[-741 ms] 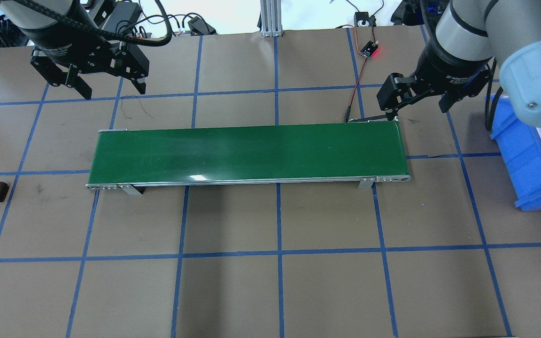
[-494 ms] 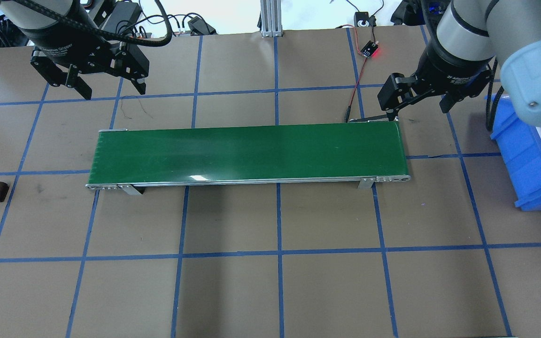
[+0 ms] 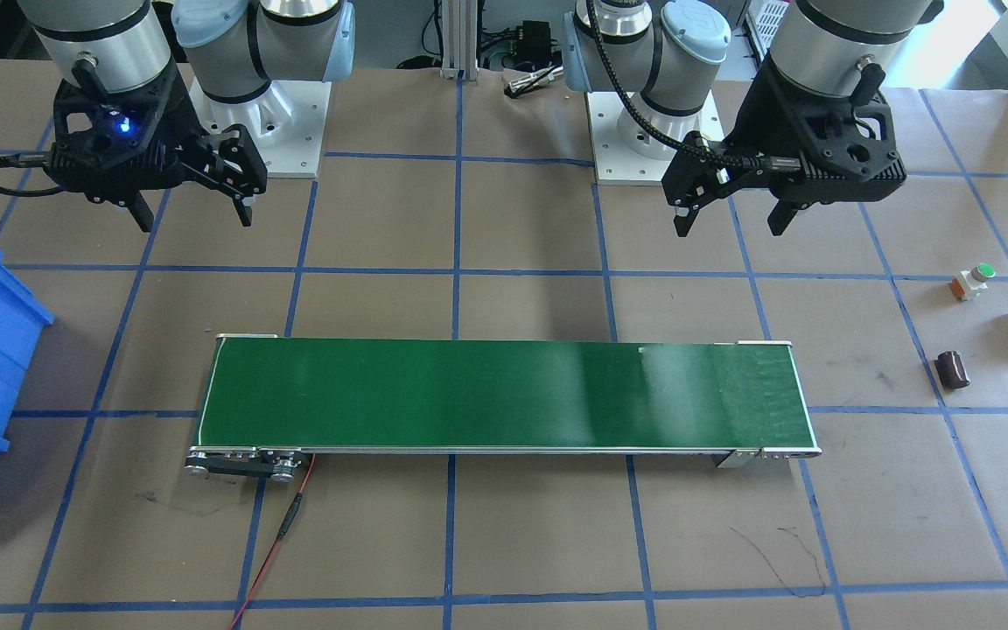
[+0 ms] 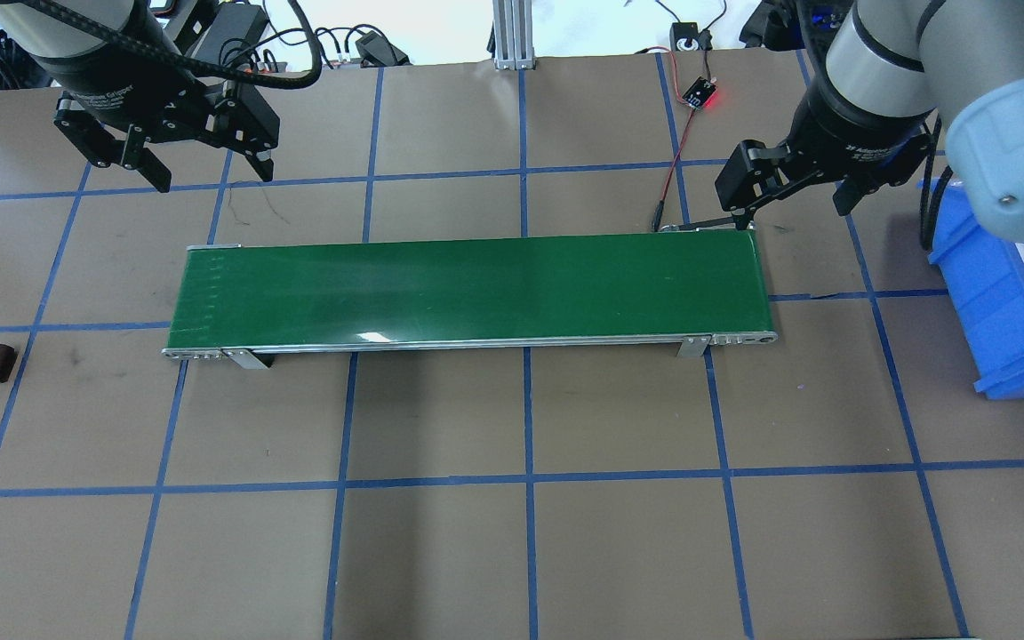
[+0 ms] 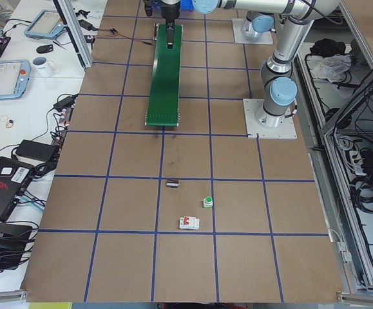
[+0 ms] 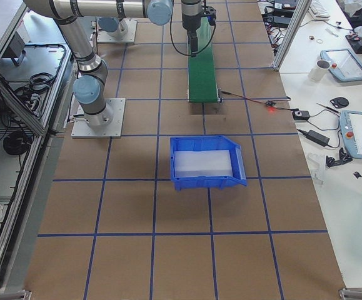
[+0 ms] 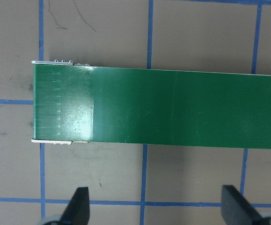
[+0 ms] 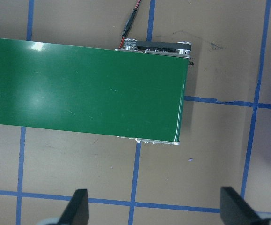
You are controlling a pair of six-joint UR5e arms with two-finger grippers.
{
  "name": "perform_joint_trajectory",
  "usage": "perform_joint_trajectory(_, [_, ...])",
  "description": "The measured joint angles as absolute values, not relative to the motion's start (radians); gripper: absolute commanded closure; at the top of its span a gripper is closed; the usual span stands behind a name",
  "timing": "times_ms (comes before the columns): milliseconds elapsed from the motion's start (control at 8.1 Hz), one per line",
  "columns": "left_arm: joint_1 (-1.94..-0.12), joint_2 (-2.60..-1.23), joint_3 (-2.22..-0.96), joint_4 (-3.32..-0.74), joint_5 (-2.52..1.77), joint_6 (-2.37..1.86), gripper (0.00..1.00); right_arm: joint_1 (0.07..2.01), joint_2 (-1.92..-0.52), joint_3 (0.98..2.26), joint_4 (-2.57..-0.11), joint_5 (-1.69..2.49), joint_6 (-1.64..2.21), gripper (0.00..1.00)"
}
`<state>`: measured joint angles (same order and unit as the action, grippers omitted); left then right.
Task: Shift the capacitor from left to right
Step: 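Lower the right gripper over the belt's far end while the left gripper grasps the capacitor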
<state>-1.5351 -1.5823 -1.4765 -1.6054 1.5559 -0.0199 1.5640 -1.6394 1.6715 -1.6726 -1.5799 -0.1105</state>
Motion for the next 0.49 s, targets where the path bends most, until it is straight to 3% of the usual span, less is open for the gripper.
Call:
perform_joint_trajectory(247, [-1.495,-1.59,-1.475,-1.607,1.559,-0.01,0.0,1.565,-1.626,1.671,-1.68,-1.567,-0.11,0.0])
perform_joint_trajectory(494, [-1.335,-1.605,-1.467,-1.606,1.59,0.075,0.0,1.565,-1.575,1.669,-1.697,-1.511,-0.098,0.0])
